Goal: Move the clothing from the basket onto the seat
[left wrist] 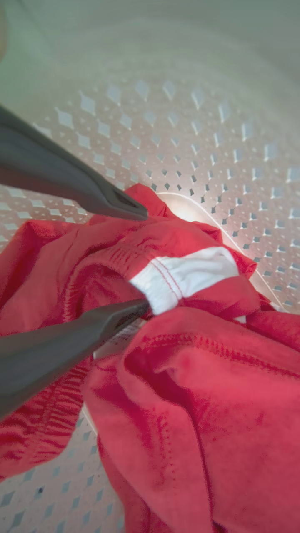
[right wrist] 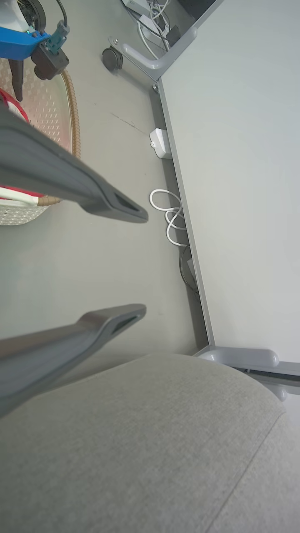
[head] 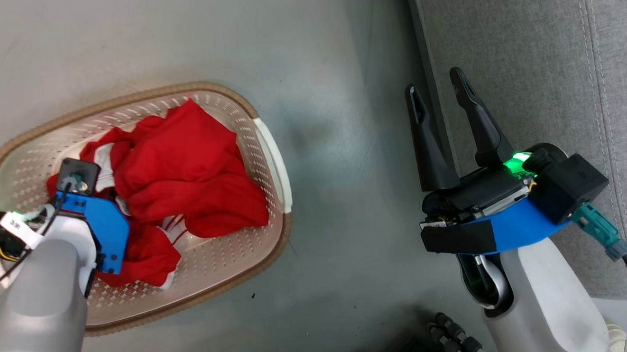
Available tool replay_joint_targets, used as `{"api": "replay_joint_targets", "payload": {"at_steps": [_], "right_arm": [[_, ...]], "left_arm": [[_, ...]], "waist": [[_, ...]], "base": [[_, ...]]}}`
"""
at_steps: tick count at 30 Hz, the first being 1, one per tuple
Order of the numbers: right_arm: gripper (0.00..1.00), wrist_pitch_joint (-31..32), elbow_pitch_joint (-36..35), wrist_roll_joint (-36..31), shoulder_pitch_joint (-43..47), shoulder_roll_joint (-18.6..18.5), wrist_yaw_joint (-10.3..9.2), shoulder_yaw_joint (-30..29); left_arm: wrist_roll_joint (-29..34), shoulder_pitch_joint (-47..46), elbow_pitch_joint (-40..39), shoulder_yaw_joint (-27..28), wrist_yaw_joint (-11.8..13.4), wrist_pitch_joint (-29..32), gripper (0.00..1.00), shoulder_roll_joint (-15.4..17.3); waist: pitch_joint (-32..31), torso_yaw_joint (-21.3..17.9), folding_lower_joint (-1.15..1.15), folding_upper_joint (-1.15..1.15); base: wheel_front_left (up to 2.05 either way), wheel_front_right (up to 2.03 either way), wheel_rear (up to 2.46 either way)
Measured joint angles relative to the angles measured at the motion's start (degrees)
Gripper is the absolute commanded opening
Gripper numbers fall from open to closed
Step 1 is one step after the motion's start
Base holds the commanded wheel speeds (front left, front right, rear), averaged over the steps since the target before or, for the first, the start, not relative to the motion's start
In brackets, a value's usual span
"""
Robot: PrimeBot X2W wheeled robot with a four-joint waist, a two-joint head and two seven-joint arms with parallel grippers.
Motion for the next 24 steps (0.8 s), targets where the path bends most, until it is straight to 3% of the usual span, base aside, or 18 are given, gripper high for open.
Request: {"api": "replay_joint_targets", "payload": {"at_steps": [9, 10, 11, 12, 13, 24], "right_arm": [[1.0, 0.0, -0.8, 1.5, -0.9, 0.0, 0.0, 1.1], [1.0, 0.0, -0.8, 1.5, -0.9, 0.0, 0.0, 1.2], [1.0, 0.0, -0.8, 1.6, -0.9, 0.0, 0.0, 1.2], [1.0, 0.0, -0.8, 1.7, -1.0, 0.0, 0.0, 1.3], [1.0, 0.0, -0.8, 1.9, -1.1, 0.0, 0.0, 1.3], [1.0, 0.0, -0.1, 2.3, -1.4, 0.0, 0.0, 1.6]], "left_arm": [[-0.3, -2.2, 2.1, -0.1, 1.2, 0.1, 1.0, 1.2], [-0.6, -2.5, 2.3, -0.1, 1.4, 0.1, 0.9, 1.2], [-0.6, -2.7, 2.4, -0.1, 1.5, 0.1, 0.39, 1.2], [-0.6, -2.8, 2.6, -0.1, 1.7, 0.0, 0.07, 1.2], [-0.7, -2.9, 2.8, -0.1, 1.7, 0.0, 0.0, 1.2], [-2.1, -3.7, 4.3, -0.5, 1.8, -2.0, 0.0, 0.6]], "waist": [[3.1, -1.7, 0.0, 0.0], [3.2, -1.9, 0.0, 0.0], [3.4, -1.9, 0.0, 0.0], [3.4, -2.0, 0.0, 0.0], [3.5, -2.0, 0.0, 0.0], [2.6, -1.7, 0.0, 0.0]], "base": [[0.0, 0.0, 0.0], [0.0, 0.0, 0.0], [0.0, 0.0, 0.0], [0.0, 0.0, 0.0], [0.0, 0.0, 0.0], [0.0, 0.0, 0.0]]}}
